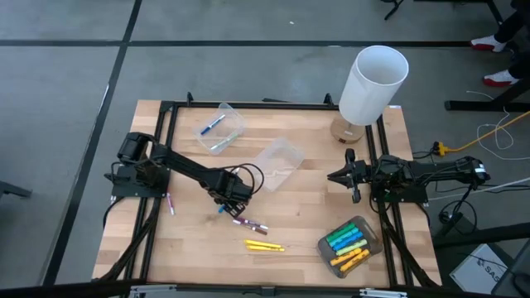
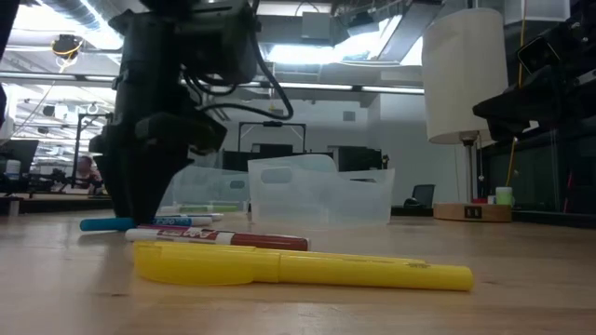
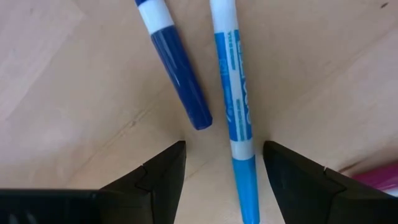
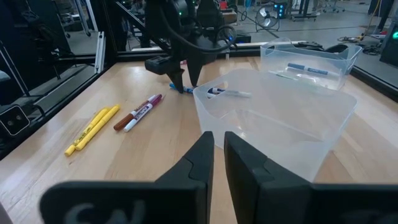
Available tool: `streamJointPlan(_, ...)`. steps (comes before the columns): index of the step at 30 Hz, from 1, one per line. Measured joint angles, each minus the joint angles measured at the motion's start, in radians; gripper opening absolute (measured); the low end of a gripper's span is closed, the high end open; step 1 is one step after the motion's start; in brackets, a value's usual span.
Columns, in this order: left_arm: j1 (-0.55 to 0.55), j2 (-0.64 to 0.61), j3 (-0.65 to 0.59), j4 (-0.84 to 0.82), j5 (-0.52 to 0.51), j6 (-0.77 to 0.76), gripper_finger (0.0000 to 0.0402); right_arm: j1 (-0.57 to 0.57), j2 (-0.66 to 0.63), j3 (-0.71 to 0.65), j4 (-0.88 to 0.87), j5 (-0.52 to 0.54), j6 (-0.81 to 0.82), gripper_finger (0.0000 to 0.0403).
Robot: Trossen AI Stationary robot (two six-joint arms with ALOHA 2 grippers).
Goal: Pick & Place Markers
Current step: Put the blue marker into the transparent bin
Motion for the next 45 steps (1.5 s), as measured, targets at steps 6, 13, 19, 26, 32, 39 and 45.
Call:
streamJointPlan(6, 0.001, 0.003, 0.001, 0.000, 0.014, 0.001, 0.0212, 0.000, 0.000, 0.000, 0.000, 0.000, 0.000, 0.0040)
streamJointPlan(13, 0.001, 0.004, 0.001, 0.005, 0.032, -0.016, 0.0186, 0.000, 0.000, 0.000, 0.000, 0.000, 0.000, 0.0040)
streamJointPlan(19, 0.002, 0.004, 0.001, 0.009, 0.060, -0.026, 0.0126, 0.000, 0.000, 0.000, 0.000, 0.000, 0.000, 0.0040)
streamJointPlan(26, 0.002, 0.005, 0.000, 0.005, 0.079, -0.026, 0.0048, 0.000, 0.000, 0.000, 0.000, 0.000, 0.000, 0.0040)
streamJointPlan(32, 0.002, -0.005, -0.002, -0.003, 0.081, -0.025, 0.0027, 0.000, 0.000, 0.000, 0.000, 0.000, 0.000, 0.0040)
streamJointPlan(39, 0.000, -0.051, -0.004, -0.035, 0.110, -0.032, 0.0027, 0.000, 0.000, 0.000, 0.000, 0.000, 0.000, 0.0040)
streamJointPlan(45, -0.001, -0.129, 0.000, -0.040, 0.097, -0.067, 0.0027, 0.000, 0.000, 0.000, 0.000, 0.000, 0.000, 0.0040)
